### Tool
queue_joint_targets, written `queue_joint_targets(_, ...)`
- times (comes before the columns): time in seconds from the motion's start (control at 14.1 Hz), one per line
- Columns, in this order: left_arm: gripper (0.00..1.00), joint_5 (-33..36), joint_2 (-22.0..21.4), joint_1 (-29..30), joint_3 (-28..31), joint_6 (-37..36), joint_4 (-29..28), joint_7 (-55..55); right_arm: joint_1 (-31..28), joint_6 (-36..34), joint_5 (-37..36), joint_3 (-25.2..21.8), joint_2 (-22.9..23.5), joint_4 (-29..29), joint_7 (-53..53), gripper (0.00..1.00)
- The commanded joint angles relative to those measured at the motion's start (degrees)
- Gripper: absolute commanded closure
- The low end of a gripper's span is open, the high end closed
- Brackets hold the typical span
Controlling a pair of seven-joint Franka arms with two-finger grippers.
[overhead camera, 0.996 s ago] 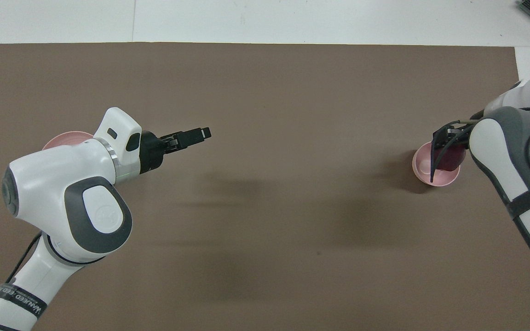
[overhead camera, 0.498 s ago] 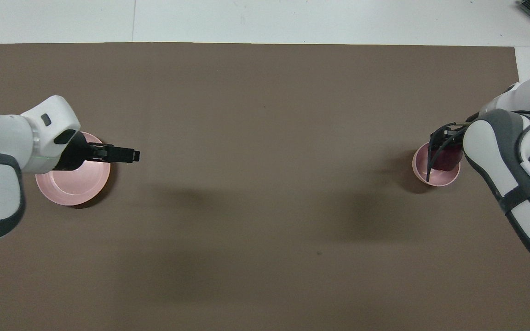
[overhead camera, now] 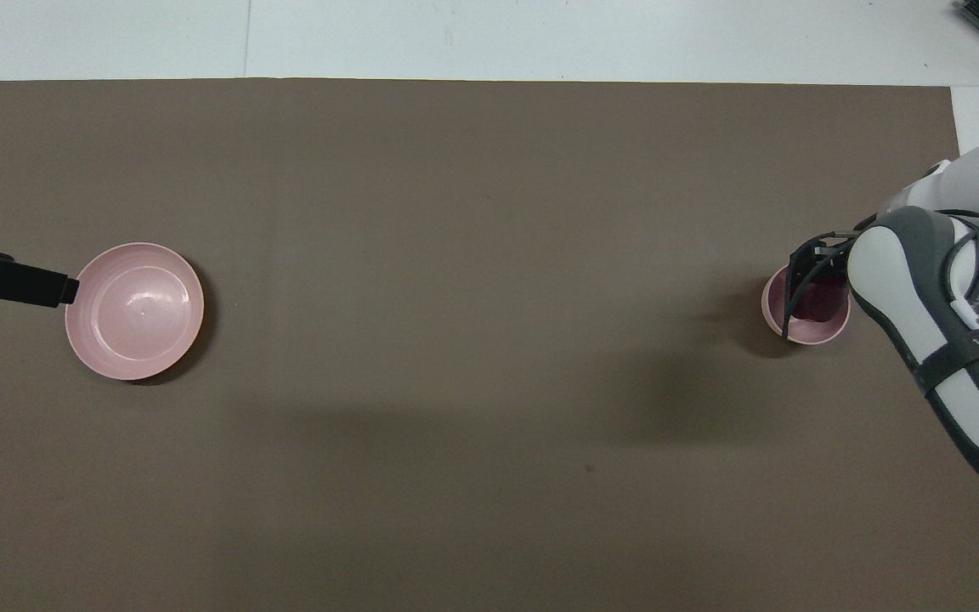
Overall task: Move apple from plate to bowl
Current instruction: 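Carry the apple over the bowl with the right gripper while the left retracts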
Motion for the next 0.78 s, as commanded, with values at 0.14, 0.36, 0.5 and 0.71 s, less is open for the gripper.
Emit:
queue_joint_targets(0.14,0.00,2.06,5.06,1.73,0.11,-11.60,14.53,-3.61,-0.78,2.47,-0.55,0.79,0.38,-1.01,-0.94,1.00)
queue_joint_targets(0.36,0.00,2.24,6.65,1.91,-0.24,-15.22,17.98,-6.14,-0.60,2.91,-0.11,0.79,0.64,-1.01,-0.86,1.00)
queue_joint_targets(0.5,0.00,2.41,5.33,2.34,-0.59,-14.44,17.19,-10.45,-0.60,2.82,-0.02,0.79,0.81,-1.18,-0.86,1.00)
queue_joint_targets(0.71,0.00,2.41,3.14,2.70,-0.50,-13.12,13.52,-11.08,-0.60,2.73,0.07,0.79,0.82,-1.27,-0.86,1.00)
